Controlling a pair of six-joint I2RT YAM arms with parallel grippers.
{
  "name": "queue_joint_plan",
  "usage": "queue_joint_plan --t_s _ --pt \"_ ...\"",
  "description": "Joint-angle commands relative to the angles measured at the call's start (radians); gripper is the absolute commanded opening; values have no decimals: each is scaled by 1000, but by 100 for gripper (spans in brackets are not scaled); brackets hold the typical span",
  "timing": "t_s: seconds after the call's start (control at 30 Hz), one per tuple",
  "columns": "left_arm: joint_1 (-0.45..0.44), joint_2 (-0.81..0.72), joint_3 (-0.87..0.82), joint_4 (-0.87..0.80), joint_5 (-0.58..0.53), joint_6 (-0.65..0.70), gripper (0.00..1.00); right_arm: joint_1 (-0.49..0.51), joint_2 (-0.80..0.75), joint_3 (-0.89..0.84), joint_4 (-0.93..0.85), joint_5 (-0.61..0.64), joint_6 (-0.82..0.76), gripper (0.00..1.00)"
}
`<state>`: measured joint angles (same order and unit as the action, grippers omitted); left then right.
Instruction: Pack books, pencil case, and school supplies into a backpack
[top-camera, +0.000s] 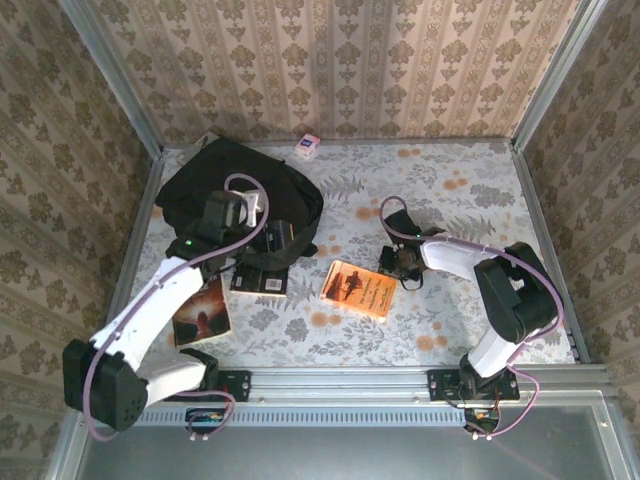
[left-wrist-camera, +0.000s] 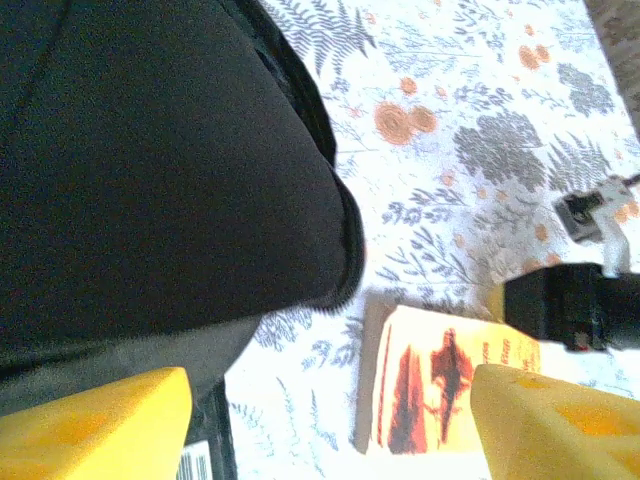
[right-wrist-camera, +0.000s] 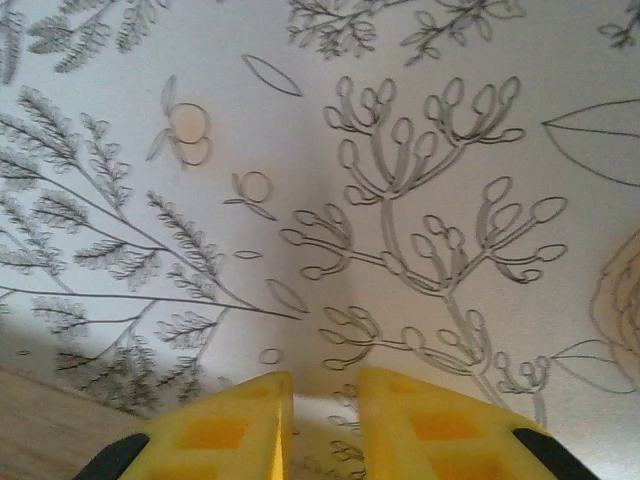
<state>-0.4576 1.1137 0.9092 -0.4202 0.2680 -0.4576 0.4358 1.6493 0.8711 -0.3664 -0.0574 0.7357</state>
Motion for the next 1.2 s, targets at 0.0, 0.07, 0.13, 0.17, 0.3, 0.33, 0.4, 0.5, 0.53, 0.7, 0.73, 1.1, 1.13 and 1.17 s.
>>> queue_joint_plan --t_s 0.0,0.07,0.13,0.17,0.3,0.33,0.4,0.5,0.53,0.7,0.73,1.1,1.13,1.17 --pt "-34 -81 -47 -56 47 -9 85 16 -40 -69 24 -127 -3 26" --pt "-55 -107 -75 -72 59 -12 87 30 -77 -111 36 -146 3 24" --pt "-76 -116 -91 -92 68 -8 88 51 -122 -149 33 -146 21 24" --pt "-87 -117 -102 -102 68 -7 88 68 -151 -173 36 -151 36 24" --pt "-126 -113 -154 -97 84 -34 90 188 -239 -242 36 -135 116 25" --pt "-136 -105 -165 -94 89 -43 91 224 -252 -254 39 -137 130 26" --pt "-155 -86 -180 -92 99 -52 91 268 -298 -251 0 -124 126 29" --pt "-181 -51 -206 -87 128 -72 89 278 -361 -251 -74 -43 99 32" --pt "-190 -38 -220 -76 141 -81 89 276 -381 -248 -85 -17 75 33" --pt "-216 35 -288 8 184 -132 85 268 -408 -239 21 -173 -74 40" --pt "-220 54 -293 32 195 -145 84 268 -391 -230 44 -219 -87 42" --pt "-260 302 -250 204 319 -171 65 261 -128 -90 42 -340 -158 44" --pt "-263 319 -245 215 330 -171 64 261 -118 -88 47 -359 -157 43" --pt "-266 337 -240 227 338 -171 63 260 -110 -85 50 -376 -156 42"
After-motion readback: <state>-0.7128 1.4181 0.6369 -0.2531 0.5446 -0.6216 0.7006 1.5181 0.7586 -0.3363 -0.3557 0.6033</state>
